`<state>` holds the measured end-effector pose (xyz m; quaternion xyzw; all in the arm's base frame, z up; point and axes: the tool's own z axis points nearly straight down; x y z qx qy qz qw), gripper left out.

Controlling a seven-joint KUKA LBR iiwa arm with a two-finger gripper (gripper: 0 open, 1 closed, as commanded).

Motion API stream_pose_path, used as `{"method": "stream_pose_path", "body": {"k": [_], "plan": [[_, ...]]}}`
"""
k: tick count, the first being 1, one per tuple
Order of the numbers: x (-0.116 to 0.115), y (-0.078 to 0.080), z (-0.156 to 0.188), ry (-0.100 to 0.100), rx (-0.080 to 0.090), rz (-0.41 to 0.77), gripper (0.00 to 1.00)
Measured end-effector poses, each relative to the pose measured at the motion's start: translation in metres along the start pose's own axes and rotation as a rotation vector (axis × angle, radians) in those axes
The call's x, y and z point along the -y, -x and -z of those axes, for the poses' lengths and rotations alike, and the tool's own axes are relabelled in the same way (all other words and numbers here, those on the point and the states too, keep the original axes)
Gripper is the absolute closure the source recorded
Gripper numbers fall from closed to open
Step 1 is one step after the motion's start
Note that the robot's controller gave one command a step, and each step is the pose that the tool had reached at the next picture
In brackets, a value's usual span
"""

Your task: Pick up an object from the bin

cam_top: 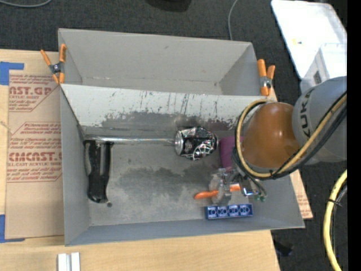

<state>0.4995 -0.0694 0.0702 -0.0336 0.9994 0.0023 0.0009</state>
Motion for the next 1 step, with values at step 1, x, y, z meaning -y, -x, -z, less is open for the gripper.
{"method": "stream_pose_path", "body": {"k": [1], "plan": [[-0.0035,0.0006,-0.0004,0.000,0.000,0.155,1.00]]}}
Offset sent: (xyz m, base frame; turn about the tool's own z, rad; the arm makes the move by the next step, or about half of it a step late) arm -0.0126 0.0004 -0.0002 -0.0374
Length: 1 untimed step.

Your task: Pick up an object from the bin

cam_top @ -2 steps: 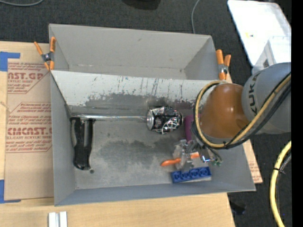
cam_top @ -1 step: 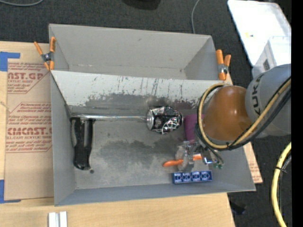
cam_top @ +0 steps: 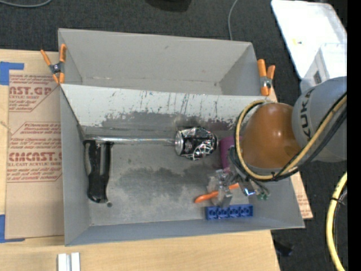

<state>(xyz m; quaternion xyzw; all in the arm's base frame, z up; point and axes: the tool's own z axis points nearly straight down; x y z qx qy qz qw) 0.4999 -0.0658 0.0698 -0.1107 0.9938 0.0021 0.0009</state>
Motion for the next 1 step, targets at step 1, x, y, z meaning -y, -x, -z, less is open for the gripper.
{"method": "stream_pose_path", "body": {"k": [1], "plan": [[0.0006,-0.0068,0.0017,-0.002,0.012,-0.103,1.00]]}}
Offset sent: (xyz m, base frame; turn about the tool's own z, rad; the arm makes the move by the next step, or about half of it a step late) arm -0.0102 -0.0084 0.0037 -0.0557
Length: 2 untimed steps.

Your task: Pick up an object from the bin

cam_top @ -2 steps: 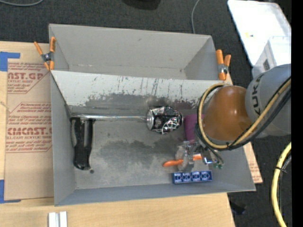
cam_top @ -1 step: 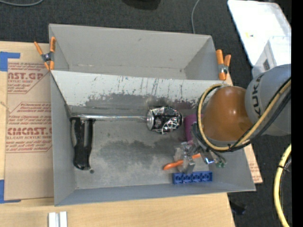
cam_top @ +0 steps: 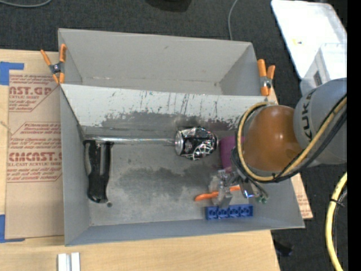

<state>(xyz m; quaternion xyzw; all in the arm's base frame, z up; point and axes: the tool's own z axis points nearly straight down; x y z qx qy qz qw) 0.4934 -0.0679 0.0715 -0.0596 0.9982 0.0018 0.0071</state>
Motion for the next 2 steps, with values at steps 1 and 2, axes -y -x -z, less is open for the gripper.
{"method": "stream_pose_path", "body": {"k": [1,2], "plan": [[0.0037,-0.0005,0.0028,-0.001,0.008,0.150,1.00],[0.0136,-0.0049,0.0006,-0.001,0.017,0.025,1.00]]}}
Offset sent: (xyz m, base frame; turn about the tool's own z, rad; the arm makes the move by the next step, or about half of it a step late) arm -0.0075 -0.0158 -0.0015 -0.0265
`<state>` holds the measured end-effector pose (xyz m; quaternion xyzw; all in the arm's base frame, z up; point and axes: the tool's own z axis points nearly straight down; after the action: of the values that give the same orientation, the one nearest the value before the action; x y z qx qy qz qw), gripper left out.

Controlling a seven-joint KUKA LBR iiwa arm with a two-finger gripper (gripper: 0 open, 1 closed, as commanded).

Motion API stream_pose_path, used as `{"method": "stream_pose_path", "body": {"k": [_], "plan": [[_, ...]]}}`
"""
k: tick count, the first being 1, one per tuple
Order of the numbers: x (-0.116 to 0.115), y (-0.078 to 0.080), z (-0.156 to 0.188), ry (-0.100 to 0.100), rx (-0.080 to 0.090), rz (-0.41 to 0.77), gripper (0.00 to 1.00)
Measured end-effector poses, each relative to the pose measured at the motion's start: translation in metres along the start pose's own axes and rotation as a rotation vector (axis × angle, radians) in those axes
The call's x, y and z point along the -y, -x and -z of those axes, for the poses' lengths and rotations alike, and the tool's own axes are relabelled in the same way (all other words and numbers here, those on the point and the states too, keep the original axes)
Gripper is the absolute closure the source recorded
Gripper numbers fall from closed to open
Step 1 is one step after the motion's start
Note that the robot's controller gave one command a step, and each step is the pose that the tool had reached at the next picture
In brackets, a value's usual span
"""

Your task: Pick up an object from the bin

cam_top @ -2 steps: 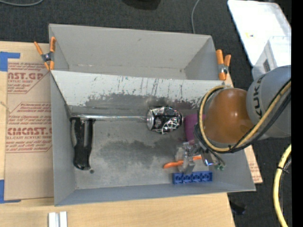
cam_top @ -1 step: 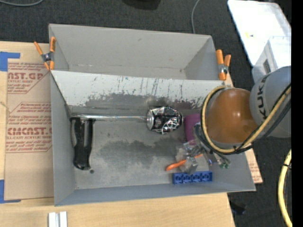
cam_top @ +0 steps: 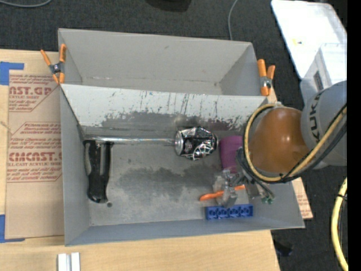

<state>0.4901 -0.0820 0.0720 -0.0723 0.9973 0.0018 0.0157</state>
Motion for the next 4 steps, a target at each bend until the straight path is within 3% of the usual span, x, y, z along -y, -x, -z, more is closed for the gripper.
{"method": "stream_pose_path", "body": {"k": [1,2,3,4], "plan": [[0.0013,0.0018,0.0082,-0.001,0.000,0.293,1.00],[0.0060,0.0026,0.0053,-0.002,0.007,0.376,1.00],[0.0052,-0.0006,0.0135,0.001,0.000,0.171,1.00],[0.0082,-0.0012,0.0126,-0.001,0.006,0.375,1.00]]}}
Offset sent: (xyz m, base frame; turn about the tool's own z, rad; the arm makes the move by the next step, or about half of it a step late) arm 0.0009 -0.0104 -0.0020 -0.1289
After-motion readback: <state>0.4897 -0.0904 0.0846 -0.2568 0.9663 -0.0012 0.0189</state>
